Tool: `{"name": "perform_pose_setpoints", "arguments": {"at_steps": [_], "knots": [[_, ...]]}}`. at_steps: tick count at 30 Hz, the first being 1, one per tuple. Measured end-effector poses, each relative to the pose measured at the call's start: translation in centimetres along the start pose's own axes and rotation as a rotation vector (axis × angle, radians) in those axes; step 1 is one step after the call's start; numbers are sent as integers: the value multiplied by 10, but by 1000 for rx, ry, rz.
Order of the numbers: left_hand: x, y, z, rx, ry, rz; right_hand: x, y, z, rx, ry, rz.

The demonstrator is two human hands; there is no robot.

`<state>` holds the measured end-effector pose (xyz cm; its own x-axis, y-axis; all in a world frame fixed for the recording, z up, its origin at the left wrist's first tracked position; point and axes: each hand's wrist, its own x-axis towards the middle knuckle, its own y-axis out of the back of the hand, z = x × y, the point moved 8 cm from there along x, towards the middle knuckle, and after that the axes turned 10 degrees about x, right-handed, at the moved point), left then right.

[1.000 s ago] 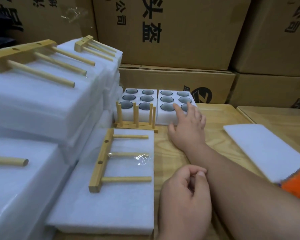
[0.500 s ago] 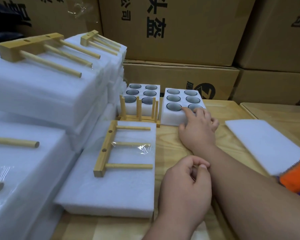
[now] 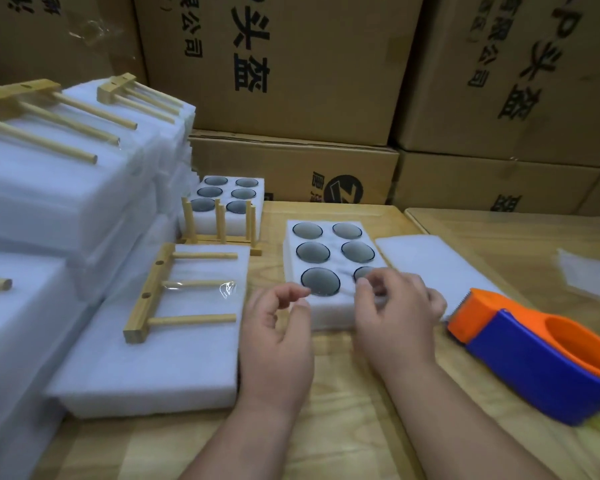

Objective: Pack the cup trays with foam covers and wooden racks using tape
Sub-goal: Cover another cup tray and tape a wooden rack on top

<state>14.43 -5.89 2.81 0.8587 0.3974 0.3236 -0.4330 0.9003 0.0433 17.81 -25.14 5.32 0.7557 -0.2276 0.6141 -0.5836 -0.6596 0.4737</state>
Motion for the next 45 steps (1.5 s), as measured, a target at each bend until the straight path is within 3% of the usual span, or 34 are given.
{"name": "perform_pose_setpoints", "arguments": {"at_steps": [3,7,12,18,23,30,34,37,42,45], "knots": [[-1,-6,2,13,-2,-76,1,41,1,179,14,130],[-2,-19,0,109,2,-249,23,55,14,321,-118,135],[-9,-35,-8,300,-4,-454,43,46,24,433,-283,-12],[-10,-36,-5,341,-35,-427,63,76,16,449,-285,-20],[-7,-24,7,303,-127,-306,80,113,19,356,-233,37],[-11,-23,13,-11,-196,-386,80,83,18,222,-196,-120],[-1,-17,-7,-211,-45,-330,67,41,19,225,-216,-238],[-1,-23,-10,-149,38,-377,50,16,31,259,-313,-328],[-1,-22,-7,-110,120,-307,30,-4,50,540,-584,-359],[-1,-22,-12,-92,186,-290,25,-15,50,588,-635,-469]]}}
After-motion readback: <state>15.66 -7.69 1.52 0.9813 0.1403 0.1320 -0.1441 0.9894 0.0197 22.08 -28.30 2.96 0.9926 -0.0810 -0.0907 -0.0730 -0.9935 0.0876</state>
